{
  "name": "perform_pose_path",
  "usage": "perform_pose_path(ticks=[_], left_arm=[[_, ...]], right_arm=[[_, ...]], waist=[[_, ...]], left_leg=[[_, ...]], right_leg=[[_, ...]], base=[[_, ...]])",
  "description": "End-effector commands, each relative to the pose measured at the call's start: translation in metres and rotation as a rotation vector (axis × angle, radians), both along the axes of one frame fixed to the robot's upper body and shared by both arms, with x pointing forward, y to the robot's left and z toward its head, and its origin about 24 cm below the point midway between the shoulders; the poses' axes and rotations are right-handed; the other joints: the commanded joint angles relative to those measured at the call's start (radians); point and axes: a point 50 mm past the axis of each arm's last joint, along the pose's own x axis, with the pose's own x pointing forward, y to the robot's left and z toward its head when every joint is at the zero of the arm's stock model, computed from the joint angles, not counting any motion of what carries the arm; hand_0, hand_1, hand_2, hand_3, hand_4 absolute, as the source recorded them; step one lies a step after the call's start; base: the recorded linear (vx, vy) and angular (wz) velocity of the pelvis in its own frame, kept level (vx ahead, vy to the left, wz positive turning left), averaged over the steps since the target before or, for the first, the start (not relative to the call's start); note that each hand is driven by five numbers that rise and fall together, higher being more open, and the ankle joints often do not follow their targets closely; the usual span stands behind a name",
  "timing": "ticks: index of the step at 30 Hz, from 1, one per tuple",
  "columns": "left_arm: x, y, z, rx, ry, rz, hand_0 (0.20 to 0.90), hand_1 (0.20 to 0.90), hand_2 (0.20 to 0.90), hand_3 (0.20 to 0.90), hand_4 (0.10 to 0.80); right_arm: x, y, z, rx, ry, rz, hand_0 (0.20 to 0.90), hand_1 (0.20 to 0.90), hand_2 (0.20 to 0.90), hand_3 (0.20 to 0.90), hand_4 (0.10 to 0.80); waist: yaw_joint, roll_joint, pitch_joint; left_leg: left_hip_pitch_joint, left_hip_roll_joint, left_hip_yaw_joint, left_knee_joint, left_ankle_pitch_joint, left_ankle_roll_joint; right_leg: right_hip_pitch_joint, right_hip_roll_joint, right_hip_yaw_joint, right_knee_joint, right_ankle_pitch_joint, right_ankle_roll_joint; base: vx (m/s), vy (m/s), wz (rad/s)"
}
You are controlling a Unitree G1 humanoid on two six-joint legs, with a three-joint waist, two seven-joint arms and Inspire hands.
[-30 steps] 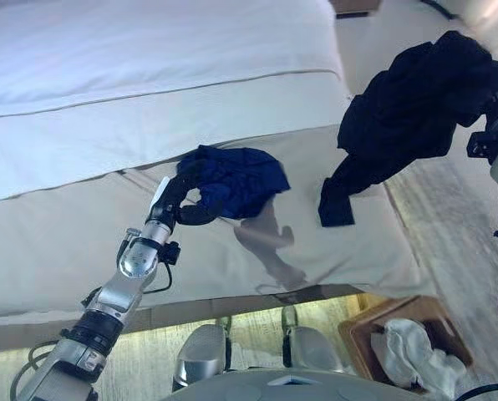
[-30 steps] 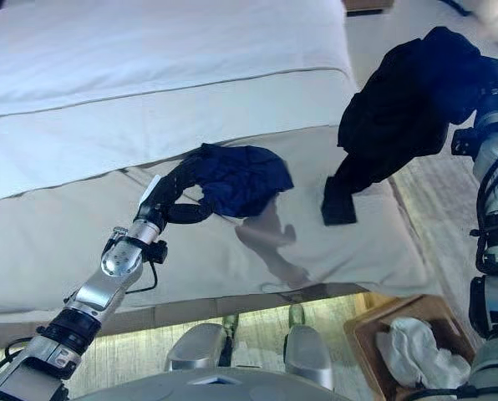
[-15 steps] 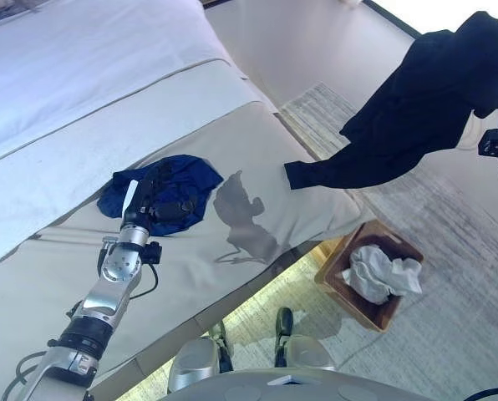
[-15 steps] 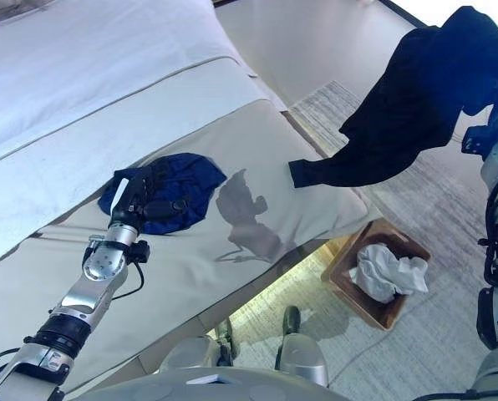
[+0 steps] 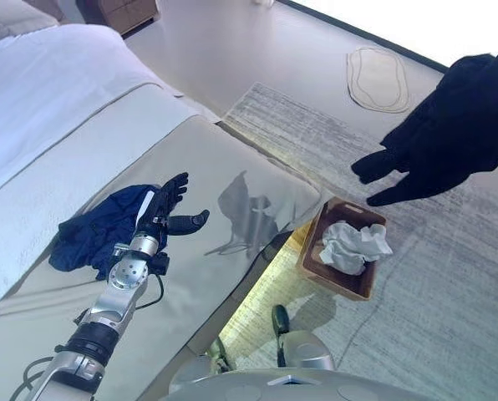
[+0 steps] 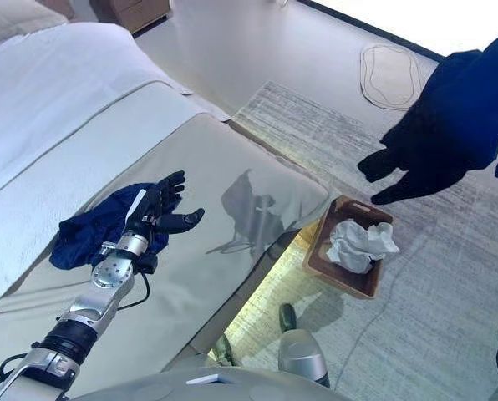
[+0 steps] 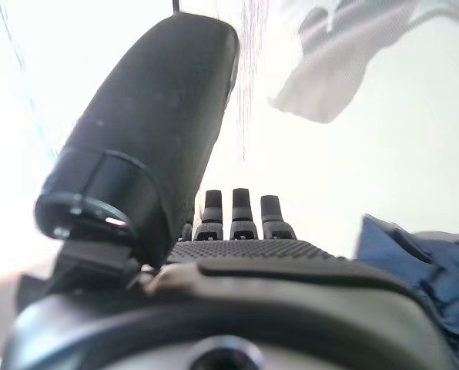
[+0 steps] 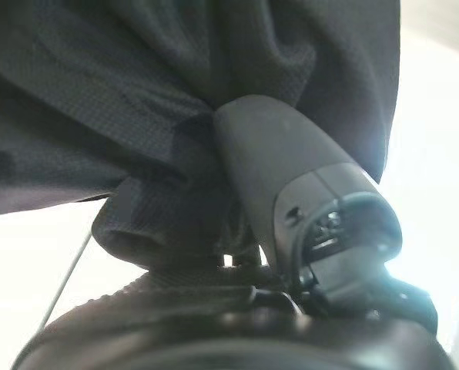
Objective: Pick up the clothes from the bed and place them into the basket
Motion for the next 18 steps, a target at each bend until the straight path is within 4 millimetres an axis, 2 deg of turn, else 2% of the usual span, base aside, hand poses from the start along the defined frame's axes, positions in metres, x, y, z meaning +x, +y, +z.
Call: perform_pose_path(ticks=[1, 11, 18], left_arm=[[0.003, -0.004, 0.012, 0.017, -0.082, -0.057, 0.900, 0.900, 0.900, 0.900, 0.800], [0.003, -0.012, 0.011, 0.012, -0.066, -0.095, 0.900, 0.900, 0.900, 0.900, 0.800], [0.006, -0.018, 0.013, -0.009, -0.079, -0.105, 0.900, 0.900, 0.900, 0.900, 0.800]], right_arm=[[-0.010, 0.003, 0.063, -0.119, -0.241, 0.009, 0.300, 0.300, 0.300, 0.200, 0.100], [-0.003, 0.004, 0.048, -0.104, -0.179, 0.012, 0.300, 0.300, 0.300, 0.200, 0.100], [0.001, 0.001, 0.022, -0.072, -0.091, -0.005, 0.300, 0.300, 0.300, 0.200, 0.100]], waist=[[0.029, -0.024, -0.157], [0.025, 0.015, -0.134], [0.012, 0.042, -0.109]], left_leg=[[-0.043, 0.029, -0.095, 0.067, -0.086, -0.033], [-0.064, 0.047, -0.087, 0.072, -0.077, -0.056], [-0.074, 0.052, -0.077, 0.068, -0.070, -0.066]], right_leg=[[-0.042, 0.044, -0.010, 0.062, -0.054, 0.000], [-0.056, 0.042, -0.031, 0.048, -0.053, -0.006], [-0.070, 0.039, -0.039, 0.040, -0.052, -0.009]], base=[[0.014, -0.139, -0.05], [0.015, -0.097, 0.00], [-0.001, -0.022, 0.00]])
